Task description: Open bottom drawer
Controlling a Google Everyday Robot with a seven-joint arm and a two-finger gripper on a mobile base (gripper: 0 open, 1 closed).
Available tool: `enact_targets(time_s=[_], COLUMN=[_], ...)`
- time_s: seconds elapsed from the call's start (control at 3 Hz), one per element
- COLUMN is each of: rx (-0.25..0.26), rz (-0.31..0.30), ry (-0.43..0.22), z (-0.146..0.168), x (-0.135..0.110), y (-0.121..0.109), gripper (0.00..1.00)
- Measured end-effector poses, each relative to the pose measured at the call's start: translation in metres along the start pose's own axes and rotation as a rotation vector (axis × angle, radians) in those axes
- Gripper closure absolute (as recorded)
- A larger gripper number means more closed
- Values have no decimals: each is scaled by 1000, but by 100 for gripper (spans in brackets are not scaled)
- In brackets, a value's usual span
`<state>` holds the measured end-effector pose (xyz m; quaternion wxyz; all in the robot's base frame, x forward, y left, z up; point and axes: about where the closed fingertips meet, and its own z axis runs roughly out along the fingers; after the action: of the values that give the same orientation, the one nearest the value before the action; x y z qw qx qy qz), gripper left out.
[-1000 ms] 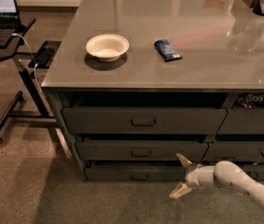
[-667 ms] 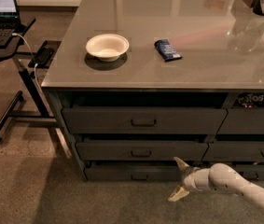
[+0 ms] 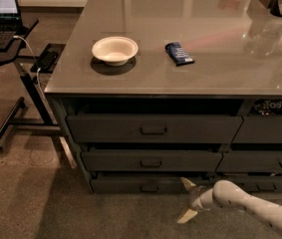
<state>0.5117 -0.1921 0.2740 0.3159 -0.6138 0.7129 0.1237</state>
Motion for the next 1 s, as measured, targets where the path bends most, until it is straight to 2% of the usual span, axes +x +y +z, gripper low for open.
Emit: enact_targets(time_s=[0.33,0.67,1.0], rx=[-18,-4,10], rz=[-39,-38,-58], ry=[13,16,21], z=[46,45,45], x=[19,22,19], y=[-16,-24,-22], gripper=[0,0,0])
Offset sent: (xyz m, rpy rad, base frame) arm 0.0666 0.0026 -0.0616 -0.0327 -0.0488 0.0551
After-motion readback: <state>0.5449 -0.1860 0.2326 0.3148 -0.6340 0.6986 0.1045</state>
